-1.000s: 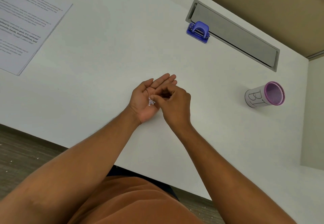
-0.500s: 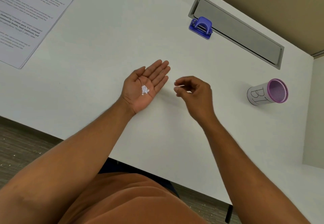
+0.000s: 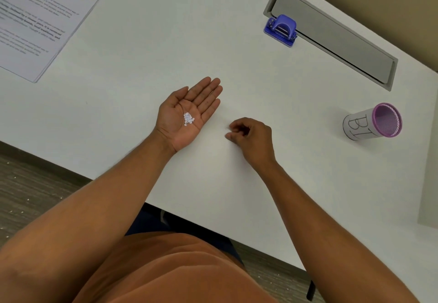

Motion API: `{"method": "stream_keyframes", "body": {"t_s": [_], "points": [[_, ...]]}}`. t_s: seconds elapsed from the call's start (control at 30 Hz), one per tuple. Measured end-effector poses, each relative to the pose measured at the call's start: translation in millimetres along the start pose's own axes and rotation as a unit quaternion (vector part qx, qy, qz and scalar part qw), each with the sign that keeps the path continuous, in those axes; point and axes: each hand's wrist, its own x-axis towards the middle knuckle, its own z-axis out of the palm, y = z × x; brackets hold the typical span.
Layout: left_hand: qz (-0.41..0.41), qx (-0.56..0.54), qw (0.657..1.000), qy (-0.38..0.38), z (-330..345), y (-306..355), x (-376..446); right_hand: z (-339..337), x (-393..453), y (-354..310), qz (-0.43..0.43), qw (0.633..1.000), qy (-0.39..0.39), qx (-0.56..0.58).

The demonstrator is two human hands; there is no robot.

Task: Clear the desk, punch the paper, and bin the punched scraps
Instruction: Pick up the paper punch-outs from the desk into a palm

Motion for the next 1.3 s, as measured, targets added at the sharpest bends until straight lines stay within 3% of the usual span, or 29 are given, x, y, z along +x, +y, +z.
{"method": "stream_keyframes", "body": {"t_s": [0.17,0.33,0.53,0.7,0.87,0.93,1.07,1.3], "points": [[0.001,-0.003,1.000,0.002,-2,-1,-2,1,6,2,-0.030,0.999,0.015,-0.024],[0.003,-0.010,1.000,0.000,-3,-1,-2,-1,7,8,-0.092,0.990,-0.018,-0.107],[0.000,-0.016,1.000,-0.002,-4,-3,-2,4,7,5,-0.169,0.974,0.023,-0.152],[0.003,-0.017,1.000,-0.002,-6,-4,-2,9,5,5,-0.228,0.940,0.039,-0.252],[0.002,-0.014,1.000,0.000,-9,-9,2,14,3,-2,-0.213,0.914,-0.019,-0.344],[0.006,-0.010,1.000,0.007,-10,-12,4,15,3,-9,-0.175,0.932,-0.017,-0.316],[0.003,-0.025,1.000,0.006,-9,-20,7,16,-6,-34,-0.123,0.980,0.032,-0.150],[-0.036,-0.018,0.999,-0.009,3,-37,16,12,-21,-64,-0.173,0.981,0.024,-0.090]]}}
